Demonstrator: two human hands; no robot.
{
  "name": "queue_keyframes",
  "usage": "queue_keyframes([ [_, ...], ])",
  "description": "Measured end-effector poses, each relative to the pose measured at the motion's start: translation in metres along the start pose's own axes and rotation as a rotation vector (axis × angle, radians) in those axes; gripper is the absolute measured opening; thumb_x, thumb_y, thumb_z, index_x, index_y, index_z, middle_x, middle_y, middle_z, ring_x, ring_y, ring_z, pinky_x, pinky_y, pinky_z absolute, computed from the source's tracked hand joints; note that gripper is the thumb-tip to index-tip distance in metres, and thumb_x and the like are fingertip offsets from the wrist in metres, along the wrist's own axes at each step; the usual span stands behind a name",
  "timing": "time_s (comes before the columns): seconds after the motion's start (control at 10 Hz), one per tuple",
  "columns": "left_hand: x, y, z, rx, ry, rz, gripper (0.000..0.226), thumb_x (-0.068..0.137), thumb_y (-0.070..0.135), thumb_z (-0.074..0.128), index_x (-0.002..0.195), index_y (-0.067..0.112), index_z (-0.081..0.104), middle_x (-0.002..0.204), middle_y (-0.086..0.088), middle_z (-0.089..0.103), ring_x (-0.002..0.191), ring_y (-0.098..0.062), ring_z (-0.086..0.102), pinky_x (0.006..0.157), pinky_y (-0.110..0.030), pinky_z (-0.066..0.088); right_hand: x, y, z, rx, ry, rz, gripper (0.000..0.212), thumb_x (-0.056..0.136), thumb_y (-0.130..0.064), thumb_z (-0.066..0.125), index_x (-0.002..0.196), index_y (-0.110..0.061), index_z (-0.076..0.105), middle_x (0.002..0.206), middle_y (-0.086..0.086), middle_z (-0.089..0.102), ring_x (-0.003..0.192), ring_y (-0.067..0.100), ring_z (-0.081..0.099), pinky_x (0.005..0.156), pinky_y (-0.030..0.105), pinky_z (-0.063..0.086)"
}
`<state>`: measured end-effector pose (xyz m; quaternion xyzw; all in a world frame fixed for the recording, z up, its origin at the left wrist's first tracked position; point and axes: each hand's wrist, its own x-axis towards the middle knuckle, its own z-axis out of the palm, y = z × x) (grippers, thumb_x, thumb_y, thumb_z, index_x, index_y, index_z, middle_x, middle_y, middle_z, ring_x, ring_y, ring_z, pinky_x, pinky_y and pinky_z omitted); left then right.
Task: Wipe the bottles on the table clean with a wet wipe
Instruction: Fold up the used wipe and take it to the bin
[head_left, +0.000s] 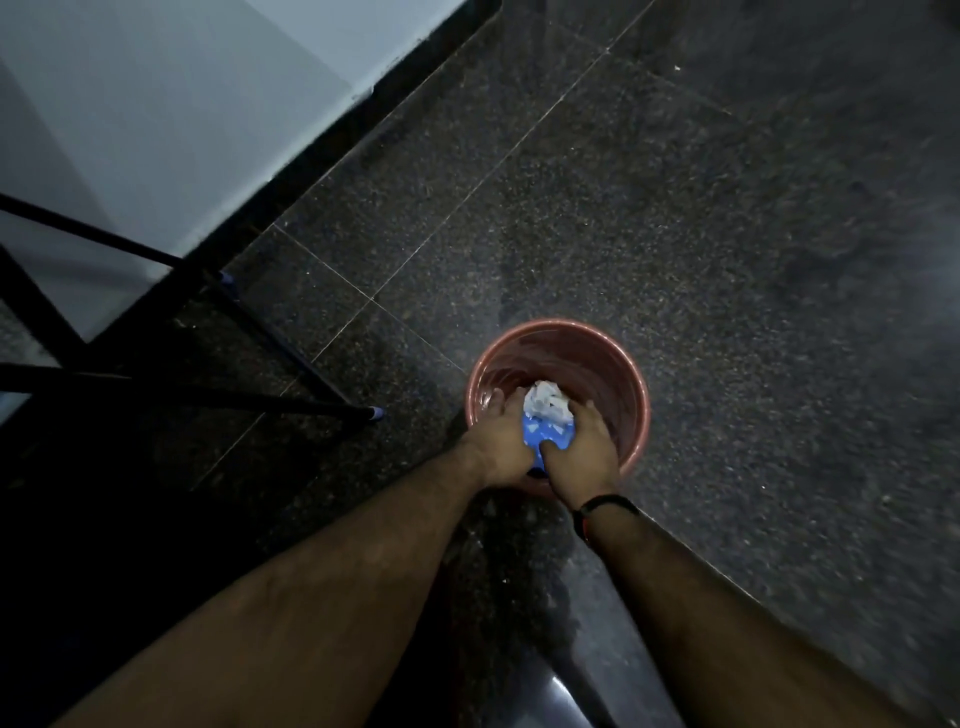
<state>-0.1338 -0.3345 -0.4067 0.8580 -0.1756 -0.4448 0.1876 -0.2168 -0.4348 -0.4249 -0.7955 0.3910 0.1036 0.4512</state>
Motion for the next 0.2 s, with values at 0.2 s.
queue_keyframes([
  [0.2,-0.009,-0.008,-0.011,0.198,0.129,0.108,0.095,0.085,0.043,0.064,0.157,0.015,0.008,0.163,-0.018,0.011,0.150,-0.031,0.017,0.121,-0.039,0.024,-0.011,-0.016,0.007,-0.200,0.010,-0.186,0.071,0.087,-0.011,0.060,0.152,-0.009,0.031,0.162,0.013,0.016,0.149,0.030,0.012,0.123,0.037,0.009],
])
